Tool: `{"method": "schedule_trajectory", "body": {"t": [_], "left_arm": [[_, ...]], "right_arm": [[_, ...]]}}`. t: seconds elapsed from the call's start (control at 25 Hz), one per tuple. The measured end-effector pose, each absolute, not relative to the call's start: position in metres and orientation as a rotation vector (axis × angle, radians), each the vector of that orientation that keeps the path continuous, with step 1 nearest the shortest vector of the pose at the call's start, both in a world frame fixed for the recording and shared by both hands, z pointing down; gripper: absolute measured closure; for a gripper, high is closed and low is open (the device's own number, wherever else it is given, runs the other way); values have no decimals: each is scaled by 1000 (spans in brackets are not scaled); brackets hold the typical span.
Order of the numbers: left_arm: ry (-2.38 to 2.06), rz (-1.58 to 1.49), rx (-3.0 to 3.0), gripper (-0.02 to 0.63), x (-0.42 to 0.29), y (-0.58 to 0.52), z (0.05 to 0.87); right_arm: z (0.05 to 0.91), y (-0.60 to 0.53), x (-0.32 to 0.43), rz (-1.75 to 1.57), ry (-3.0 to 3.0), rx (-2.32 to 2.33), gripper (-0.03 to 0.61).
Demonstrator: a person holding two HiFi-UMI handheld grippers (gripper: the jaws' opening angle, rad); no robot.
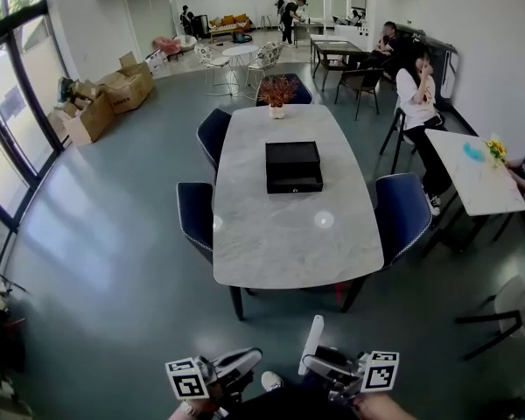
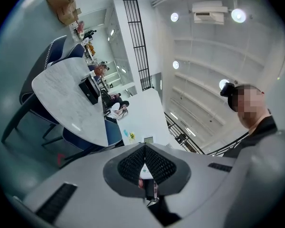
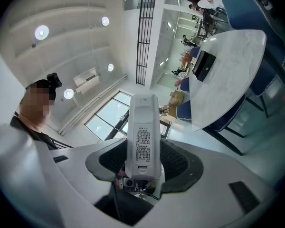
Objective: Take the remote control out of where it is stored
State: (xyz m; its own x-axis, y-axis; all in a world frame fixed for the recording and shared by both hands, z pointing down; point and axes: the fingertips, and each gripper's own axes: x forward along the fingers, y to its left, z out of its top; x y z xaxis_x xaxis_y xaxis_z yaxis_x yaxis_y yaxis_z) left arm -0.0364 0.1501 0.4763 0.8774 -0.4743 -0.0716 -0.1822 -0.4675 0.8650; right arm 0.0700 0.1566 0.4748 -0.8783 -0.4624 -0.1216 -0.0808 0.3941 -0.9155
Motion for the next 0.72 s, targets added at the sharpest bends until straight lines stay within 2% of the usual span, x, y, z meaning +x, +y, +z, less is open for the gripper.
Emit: {"method": "schedule_trajectory", "body": {"t": [0.72], "left_arm": [[-472, -378, 2057, 606, -36, 154, 479]], "right_arm": [[476, 168, 54, -1525, 2317, -382, 362]]}}
